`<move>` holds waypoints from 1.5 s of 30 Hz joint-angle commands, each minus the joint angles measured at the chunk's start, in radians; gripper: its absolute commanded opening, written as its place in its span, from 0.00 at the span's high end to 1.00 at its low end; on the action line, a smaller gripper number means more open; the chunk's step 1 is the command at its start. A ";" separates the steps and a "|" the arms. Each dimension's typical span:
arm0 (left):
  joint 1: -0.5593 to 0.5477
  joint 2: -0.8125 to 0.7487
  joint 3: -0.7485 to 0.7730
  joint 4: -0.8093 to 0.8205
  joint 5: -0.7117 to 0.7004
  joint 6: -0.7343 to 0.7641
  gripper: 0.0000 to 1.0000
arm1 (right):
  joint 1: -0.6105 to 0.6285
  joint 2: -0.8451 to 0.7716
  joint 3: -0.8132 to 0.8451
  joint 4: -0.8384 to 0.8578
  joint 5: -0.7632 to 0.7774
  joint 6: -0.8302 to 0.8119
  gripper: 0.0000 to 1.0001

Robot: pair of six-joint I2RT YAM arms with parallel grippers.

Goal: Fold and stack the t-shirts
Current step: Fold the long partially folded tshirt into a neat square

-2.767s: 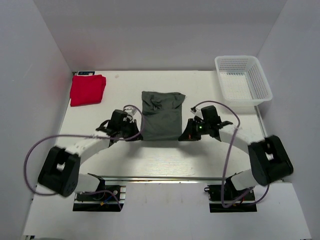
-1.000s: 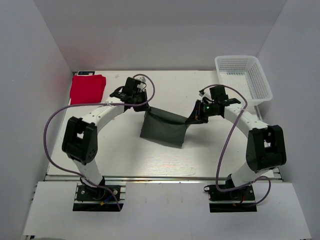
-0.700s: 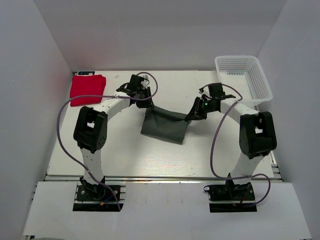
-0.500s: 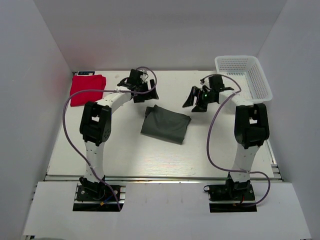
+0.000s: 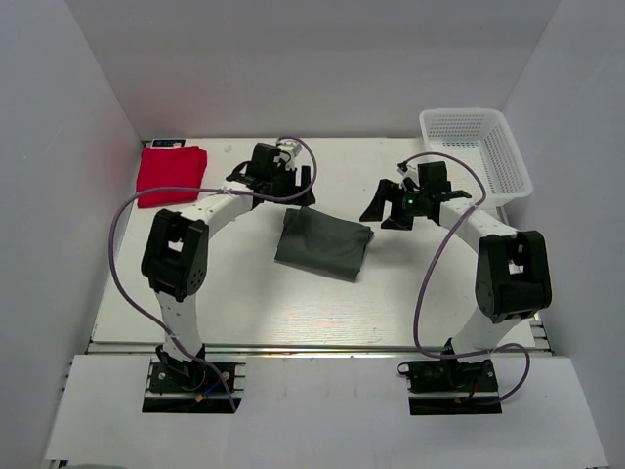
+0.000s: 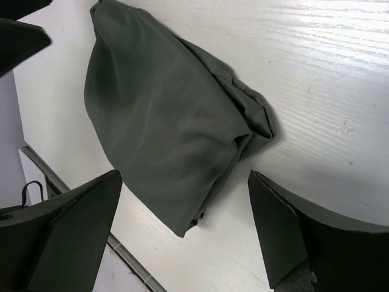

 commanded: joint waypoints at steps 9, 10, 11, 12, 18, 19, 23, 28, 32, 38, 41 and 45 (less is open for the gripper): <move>-0.028 0.128 0.080 -0.022 -0.096 0.172 0.42 | 0.041 0.062 0.019 0.076 0.051 -0.077 0.19; -0.028 0.138 0.080 -0.013 -0.079 0.172 0.52 | 0.049 0.085 0.034 0.076 0.053 -0.082 0.21; -0.028 0.139 0.080 0.002 -0.055 0.172 0.53 | 0.052 0.097 0.054 0.062 0.059 -0.085 0.22; -0.028 0.148 0.080 0.002 -0.054 0.172 0.55 | 0.056 0.137 0.065 0.053 0.064 -0.085 0.22; -0.028 0.148 0.080 0.011 -0.044 0.172 1.00 | 0.069 0.192 0.111 0.076 0.035 -0.064 0.75; -0.028 0.133 0.068 0.031 -0.044 0.172 1.00 | 0.069 0.196 0.117 0.082 0.027 -0.061 0.87; -0.028 0.018 0.010 0.085 -0.012 0.172 1.00 | 0.075 0.154 0.123 0.093 0.001 -0.053 1.00; -0.028 -0.121 -0.113 0.145 -0.026 0.147 1.00 | 0.078 0.047 0.051 0.145 0.010 -0.021 1.00; -0.019 -0.156 -0.147 0.154 -0.073 0.135 1.00 | 0.075 0.041 0.030 0.157 0.012 -0.018 1.00; -0.010 -0.055 -0.081 0.108 -0.168 0.135 1.00 | 0.069 0.169 0.086 0.153 0.050 0.004 1.00; -0.010 0.031 -0.018 0.073 -0.232 0.135 1.00 | 0.069 0.198 0.115 0.153 0.112 0.030 1.00; 0.001 0.135 0.054 0.019 -0.338 0.106 1.00 | 0.069 0.245 0.158 0.147 0.284 0.054 1.00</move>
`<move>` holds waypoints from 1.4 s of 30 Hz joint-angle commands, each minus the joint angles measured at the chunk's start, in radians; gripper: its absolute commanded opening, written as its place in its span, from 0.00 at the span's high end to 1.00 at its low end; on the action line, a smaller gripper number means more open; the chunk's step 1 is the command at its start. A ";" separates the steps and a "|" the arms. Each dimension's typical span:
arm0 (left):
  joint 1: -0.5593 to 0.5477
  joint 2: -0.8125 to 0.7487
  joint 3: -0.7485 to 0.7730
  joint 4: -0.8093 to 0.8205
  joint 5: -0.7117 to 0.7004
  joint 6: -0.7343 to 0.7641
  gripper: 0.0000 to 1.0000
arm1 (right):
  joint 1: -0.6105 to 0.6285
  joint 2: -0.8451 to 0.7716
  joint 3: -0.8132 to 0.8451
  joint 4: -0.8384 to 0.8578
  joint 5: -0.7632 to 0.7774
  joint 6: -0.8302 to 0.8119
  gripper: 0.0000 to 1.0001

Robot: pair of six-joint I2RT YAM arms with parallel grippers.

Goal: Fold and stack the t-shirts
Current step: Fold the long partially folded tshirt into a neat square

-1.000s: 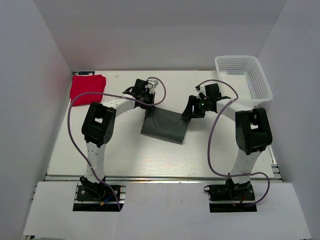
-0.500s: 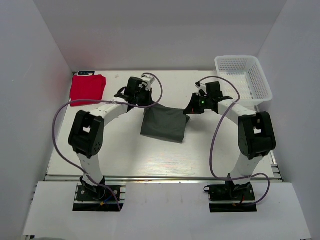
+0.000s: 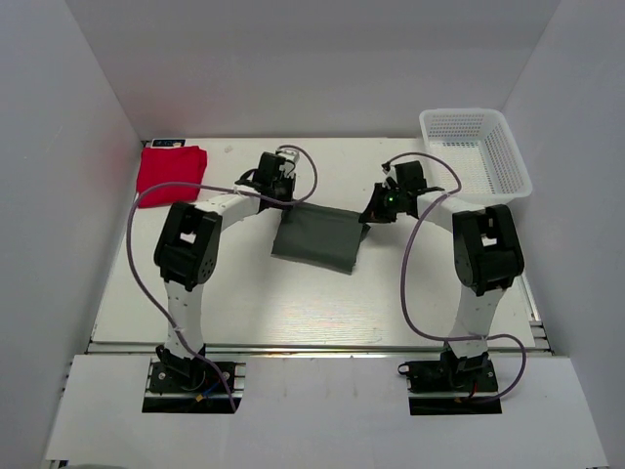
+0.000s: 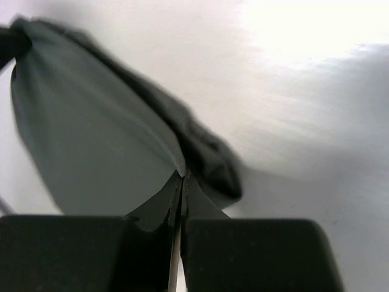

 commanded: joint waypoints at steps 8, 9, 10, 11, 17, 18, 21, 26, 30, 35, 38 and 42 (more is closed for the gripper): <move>0.034 0.075 0.222 -0.142 -0.032 -0.034 0.26 | -0.007 0.076 0.240 -0.106 0.130 -0.022 0.11; 0.034 0.032 0.206 -0.127 -0.021 -0.034 0.20 | -0.007 0.058 0.246 -0.124 0.127 -0.027 0.11; 0.034 0.007 0.171 -0.112 -0.021 -0.034 0.00 | -0.008 0.038 0.251 -0.130 0.126 -0.030 0.11; 0.034 -0.017 0.150 -0.112 -0.007 -0.034 0.00 | -0.005 0.009 0.245 -0.133 0.129 -0.028 0.11; 0.034 -0.155 -0.007 -0.090 0.039 -0.034 0.00 | -0.003 -0.163 0.064 -0.078 0.124 0.008 0.11; 0.034 -0.165 -0.018 -0.090 0.048 -0.034 0.00 | -0.003 -0.175 0.041 -0.069 0.120 0.014 0.11; 0.022 -0.154 -0.027 -0.153 0.099 -0.023 0.00 | -0.005 -0.238 -0.037 -0.040 0.116 0.024 0.11; 0.013 -0.132 -0.079 -0.164 0.168 -0.037 0.00 | -0.003 -0.310 -0.117 -0.035 0.084 0.036 0.11; 0.013 -0.086 -0.110 -0.173 0.113 -0.049 0.00 | -0.003 -0.350 -0.172 -0.026 0.069 0.036 0.11; 0.002 0.001 -0.090 -0.187 0.114 -0.049 0.00 | -0.005 -0.387 -0.217 -0.017 0.071 0.024 0.11; -0.021 0.047 -0.081 -0.168 0.137 -0.014 0.10 | -0.008 -0.387 -0.223 -0.014 0.077 0.015 0.11; -0.061 0.099 -0.042 -0.242 0.060 0.012 0.38 | -0.010 -0.372 -0.212 -0.014 0.072 0.008 0.11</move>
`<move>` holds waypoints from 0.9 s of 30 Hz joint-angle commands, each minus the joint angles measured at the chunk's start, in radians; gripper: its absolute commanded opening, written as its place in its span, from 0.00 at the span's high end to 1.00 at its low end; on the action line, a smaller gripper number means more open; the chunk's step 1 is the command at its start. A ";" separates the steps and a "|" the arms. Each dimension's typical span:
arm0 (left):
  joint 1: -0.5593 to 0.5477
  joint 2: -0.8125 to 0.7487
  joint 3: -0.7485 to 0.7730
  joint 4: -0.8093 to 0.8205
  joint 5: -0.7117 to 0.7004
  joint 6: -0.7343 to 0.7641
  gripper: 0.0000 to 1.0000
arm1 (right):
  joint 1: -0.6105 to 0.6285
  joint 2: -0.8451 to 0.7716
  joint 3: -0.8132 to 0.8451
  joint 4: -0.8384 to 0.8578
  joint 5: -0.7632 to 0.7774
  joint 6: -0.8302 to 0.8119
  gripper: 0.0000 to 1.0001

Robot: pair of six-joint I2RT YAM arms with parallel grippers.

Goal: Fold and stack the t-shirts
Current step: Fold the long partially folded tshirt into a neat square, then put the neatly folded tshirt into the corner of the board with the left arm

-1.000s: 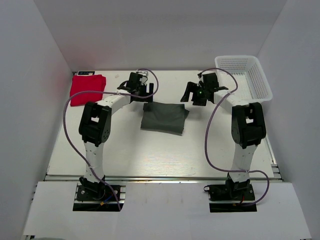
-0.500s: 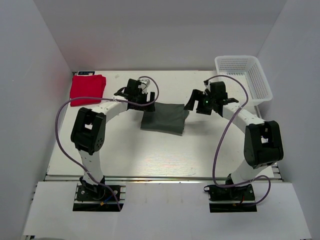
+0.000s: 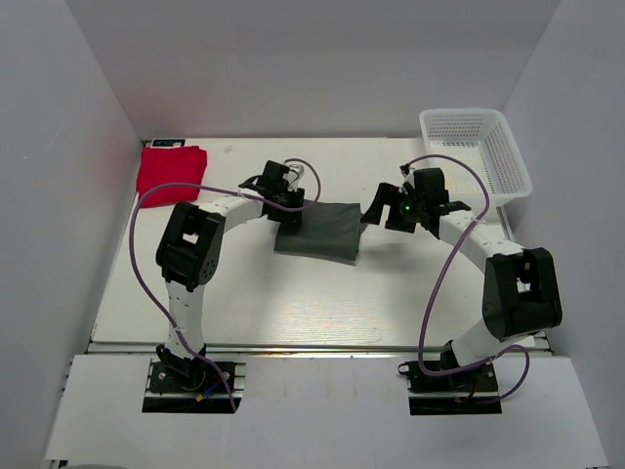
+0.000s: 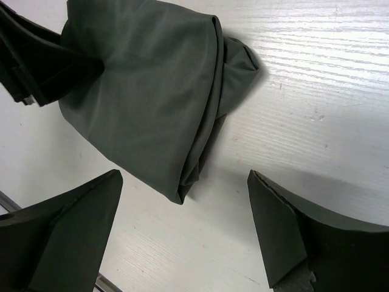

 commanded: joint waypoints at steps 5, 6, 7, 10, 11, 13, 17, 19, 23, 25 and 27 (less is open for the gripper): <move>-0.064 0.081 -0.042 -0.134 -0.125 0.023 0.71 | -0.003 -0.014 -0.003 0.050 -0.015 -0.006 0.09; -0.073 0.081 -0.042 -0.148 -0.141 0.023 0.83 | -0.003 -0.019 -0.015 0.059 -0.016 -0.003 0.09; -0.073 0.081 -0.030 -0.158 -0.159 0.009 1.00 | -0.006 -0.035 -0.021 0.073 -0.010 0.000 0.09; -0.073 0.050 0.030 -0.203 -0.281 0.018 1.00 | -0.006 -0.069 -0.058 0.082 0.017 -0.001 0.09; -0.073 0.030 0.039 -0.215 -0.317 0.018 1.00 | -0.004 -0.086 -0.084 0.085 0.025 -0.004 0.09; -0.073 -0.019 0.049 -0.215 -0.433 0.069 1.00 | -0.007 -0.153 -0.119 0.105 0.048 -0.006 0.09; -0.036 -0.160 0.040 -0.152 -0.533 0.150 1.00 | -0.004 -0.279 -0.271 0.188 0.123 0.005 0.09; -0.036 -0.212 0.040 -0.129 -0.610 0.228 1.00 | -0.003 -0.332 -0.323 0.187 0.143 0.008 0.09; -0.001 -0.245 0.040 -0.093 -0.664 0.329 1.00 | -0.003 -0.416 -0.354 0.171 0.180 0.011 0.09; 0.014 -0.245 0.040 -0.071 -0.723 0.362 1.00 | -0.006 -0.448 -0.359 0.165 0.194 0.010 0.09; 0.050 -0.245 0.040 -0.039 -0.771 0.415 1.00 | -0.003 -0.467 -0.360 0.122 0.234 0.008 0.09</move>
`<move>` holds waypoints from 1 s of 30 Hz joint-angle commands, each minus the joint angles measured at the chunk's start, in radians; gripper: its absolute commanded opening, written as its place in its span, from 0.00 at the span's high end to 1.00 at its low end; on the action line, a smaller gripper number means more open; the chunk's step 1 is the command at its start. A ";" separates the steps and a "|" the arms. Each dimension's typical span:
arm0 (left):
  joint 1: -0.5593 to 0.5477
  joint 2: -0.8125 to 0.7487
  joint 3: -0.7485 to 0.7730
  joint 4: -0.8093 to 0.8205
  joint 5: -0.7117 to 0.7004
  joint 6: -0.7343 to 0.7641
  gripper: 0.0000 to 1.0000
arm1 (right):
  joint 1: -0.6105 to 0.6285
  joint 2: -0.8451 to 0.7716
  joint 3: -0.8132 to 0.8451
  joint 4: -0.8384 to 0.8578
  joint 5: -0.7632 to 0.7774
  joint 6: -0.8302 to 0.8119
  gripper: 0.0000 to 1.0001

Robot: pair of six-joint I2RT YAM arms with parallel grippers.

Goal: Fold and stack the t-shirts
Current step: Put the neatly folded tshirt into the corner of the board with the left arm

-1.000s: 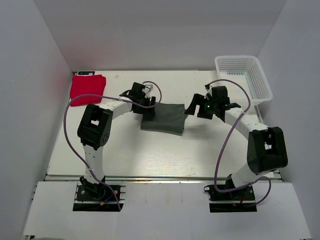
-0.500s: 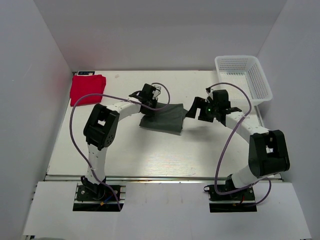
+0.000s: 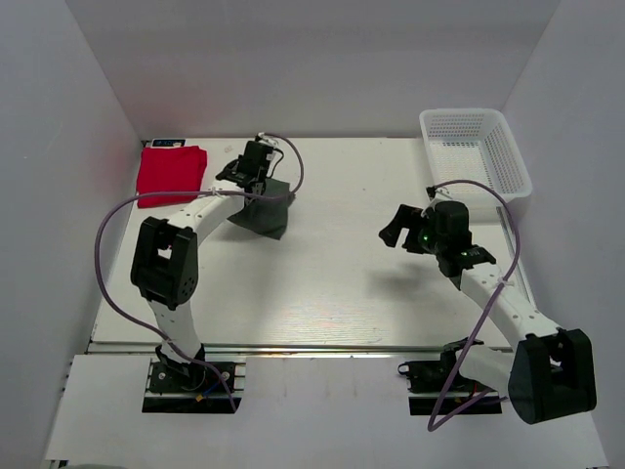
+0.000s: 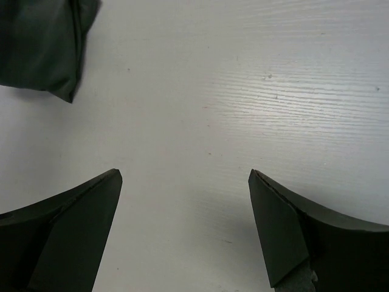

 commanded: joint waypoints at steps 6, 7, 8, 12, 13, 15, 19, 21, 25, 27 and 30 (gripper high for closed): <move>0.132 -0.031 0.045 0.179 -0.145 0.268 1.00 | 0.002 -0.031 0.006 -0.031 0.122 -0.004 0.09; 0.144 -0.031 0.060 0.198 -0.145 0.283 1.00 | -0.001 -0.026 0.009 -0.037 0.124 -0.004 0.09; 0.158 -0.020 0.072 0.208 -0.145 0.300 1.00 | -0.001 -0.023 0.017 -0.038 0.129 -0.006 0.09; 0.213 0.015 0.138 0.248 -0.122 0.392 1.00 | -0.004 -0.004 0.029 -0.060 0.148 -0.005 0.09; 0.231 0.025 0.149 0.257 -0.122 0.406 1.00 | -0.004 -0.002 0.035 -0.064 0.153 -0.004 0.09; 0.245 0.043 0.181 0.270 -0.113 0.434 1.00 | -0.001 0.012 0.040 -0.064 0.161 -0.003 0.09; 0.287 0.101 0.244 0.270 -0.099 0.445 1.00 | -0.003 0.047 0.057 -0.077 0.194 0.000 0.09; 0.302 0.123 0.291 0.270 -0.079 0.445 1.00 | -0.003 0.075 0.076 -0.086 0.201 0.003 0.09; 0.348 0.198 0.389 0.248 -0.059 0.433 1.00 | -0.001 0.115 0.096 -0.091 0.191 0.002 0.09; 0.362 0.221 0.420 0.236 -0.059 0.419 1.00 | -0.001 0.124 0.103 -0.092 0.184 0.005 0.09; 0.392 0.244 0.454 0.236 -0.059 0.409 1.00 | -0.001 0.141 0.118 -0.089 0.185 0.002 0.09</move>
